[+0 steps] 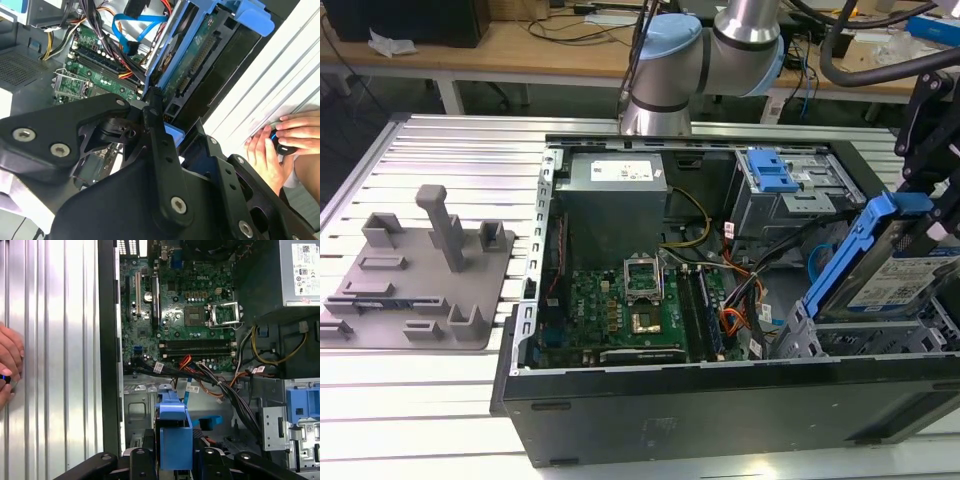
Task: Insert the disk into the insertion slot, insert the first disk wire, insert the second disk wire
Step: 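Insert the disk into the insertion slot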
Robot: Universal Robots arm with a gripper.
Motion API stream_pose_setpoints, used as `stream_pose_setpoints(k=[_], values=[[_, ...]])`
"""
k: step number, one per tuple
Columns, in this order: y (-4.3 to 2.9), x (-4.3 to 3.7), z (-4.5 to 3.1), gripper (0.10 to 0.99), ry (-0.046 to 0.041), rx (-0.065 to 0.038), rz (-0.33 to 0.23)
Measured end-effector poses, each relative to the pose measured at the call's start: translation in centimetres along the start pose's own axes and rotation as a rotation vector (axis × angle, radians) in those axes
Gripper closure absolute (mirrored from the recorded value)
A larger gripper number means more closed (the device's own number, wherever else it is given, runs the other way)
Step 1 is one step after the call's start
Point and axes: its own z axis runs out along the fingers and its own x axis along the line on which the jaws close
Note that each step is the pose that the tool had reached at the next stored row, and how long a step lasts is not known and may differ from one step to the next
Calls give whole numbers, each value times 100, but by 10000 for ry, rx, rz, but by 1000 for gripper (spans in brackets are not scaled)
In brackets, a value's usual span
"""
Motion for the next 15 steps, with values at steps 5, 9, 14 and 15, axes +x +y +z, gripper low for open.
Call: stream_pose_setpoints(k=[5,9,14,15], values=[[-44,0,14,722,3,-163,8],[-57,2,68,722,3,-172,9],[-66,8,172,722,2,-171,9],[-68,9,200,722,4,-171,9]])
